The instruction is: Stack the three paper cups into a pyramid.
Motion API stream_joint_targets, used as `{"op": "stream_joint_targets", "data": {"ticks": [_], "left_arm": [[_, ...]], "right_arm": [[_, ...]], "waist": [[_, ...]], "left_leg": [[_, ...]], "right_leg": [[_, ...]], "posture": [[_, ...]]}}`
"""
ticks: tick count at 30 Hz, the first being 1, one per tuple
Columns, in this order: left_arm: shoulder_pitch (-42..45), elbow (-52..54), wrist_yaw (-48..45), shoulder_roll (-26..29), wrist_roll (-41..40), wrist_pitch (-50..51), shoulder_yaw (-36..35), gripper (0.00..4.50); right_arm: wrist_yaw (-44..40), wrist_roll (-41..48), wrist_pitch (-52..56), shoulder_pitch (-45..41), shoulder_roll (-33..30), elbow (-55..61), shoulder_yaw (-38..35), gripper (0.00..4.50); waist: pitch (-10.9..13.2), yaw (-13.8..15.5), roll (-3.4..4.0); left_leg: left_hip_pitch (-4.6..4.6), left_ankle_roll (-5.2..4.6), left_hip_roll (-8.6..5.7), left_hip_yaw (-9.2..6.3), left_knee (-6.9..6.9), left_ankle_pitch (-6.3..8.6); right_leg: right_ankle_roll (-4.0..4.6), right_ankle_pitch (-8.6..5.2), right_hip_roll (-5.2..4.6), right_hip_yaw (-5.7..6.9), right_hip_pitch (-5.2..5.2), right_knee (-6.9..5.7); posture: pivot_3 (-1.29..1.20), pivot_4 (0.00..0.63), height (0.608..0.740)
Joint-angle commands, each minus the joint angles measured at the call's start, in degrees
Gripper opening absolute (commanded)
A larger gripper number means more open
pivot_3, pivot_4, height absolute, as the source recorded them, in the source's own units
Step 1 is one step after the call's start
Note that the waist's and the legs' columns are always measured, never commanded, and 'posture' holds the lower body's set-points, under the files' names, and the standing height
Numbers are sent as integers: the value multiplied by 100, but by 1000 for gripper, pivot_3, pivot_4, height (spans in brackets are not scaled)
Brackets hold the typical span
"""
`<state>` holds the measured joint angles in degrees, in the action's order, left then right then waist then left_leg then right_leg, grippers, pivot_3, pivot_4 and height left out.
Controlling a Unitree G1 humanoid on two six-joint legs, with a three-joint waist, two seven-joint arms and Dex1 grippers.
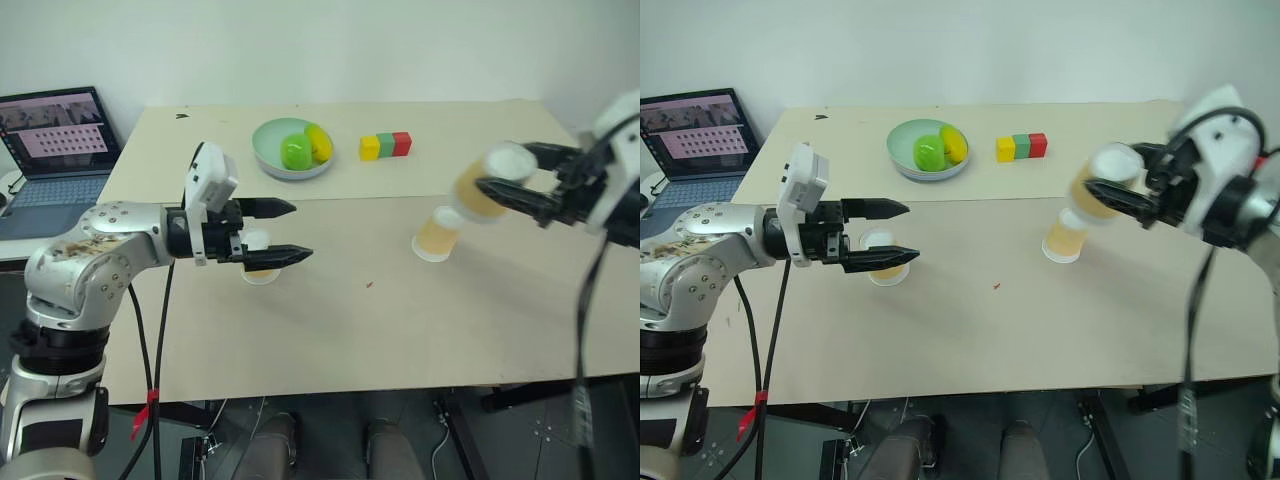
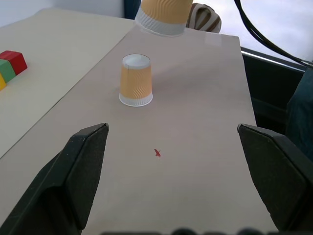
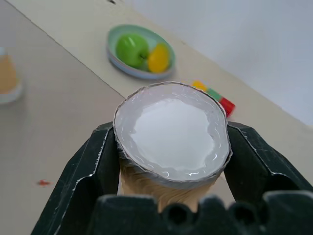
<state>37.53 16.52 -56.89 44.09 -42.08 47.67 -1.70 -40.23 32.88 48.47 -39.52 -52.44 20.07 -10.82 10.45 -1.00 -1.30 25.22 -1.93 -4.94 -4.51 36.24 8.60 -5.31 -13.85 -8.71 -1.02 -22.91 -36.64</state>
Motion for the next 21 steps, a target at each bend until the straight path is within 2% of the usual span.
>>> {"op": "stream_joint_targets", "data": {"ticks": [1,4,11,21], "left_arm": [[94,60,-37,-8,21,-110,-22,4500],[92,91,-7,-26,15,-104,-32,4500],[-40,314,180,-13,-133,45,-180,4500],[-112,502,290,121,-232,168,-284,4500]], "right_arm": [[421,-37,454,-443,747,162,951,2775],[558,-324,440,-498,1159,-41,1462,2775],[637,-796,130,-339,1942,-764,2136,2775],[455,-1319,-276,-350,2582,-1521,2528,2775]], "waist": [[-1,7,-4],[2,46,-7],[3,28,-8],[3,-6,-8]], "left_leg": [[4,1,0,-2,1,-1],[17,2,-6,-4,-1,-2],[30,6,-10,-7,3,-5],[23,14,-4,-7,0,-10]], "right_leg": [[0,0,0,0,-8,-4],[1,1,0,0,-24,-10],[2,3,1,2,-34,-16],[5,4,11,-1,-39,-30]], "posture": [[0,150,740],[0,150,740],[0,150,740],[0,150,740]]}}
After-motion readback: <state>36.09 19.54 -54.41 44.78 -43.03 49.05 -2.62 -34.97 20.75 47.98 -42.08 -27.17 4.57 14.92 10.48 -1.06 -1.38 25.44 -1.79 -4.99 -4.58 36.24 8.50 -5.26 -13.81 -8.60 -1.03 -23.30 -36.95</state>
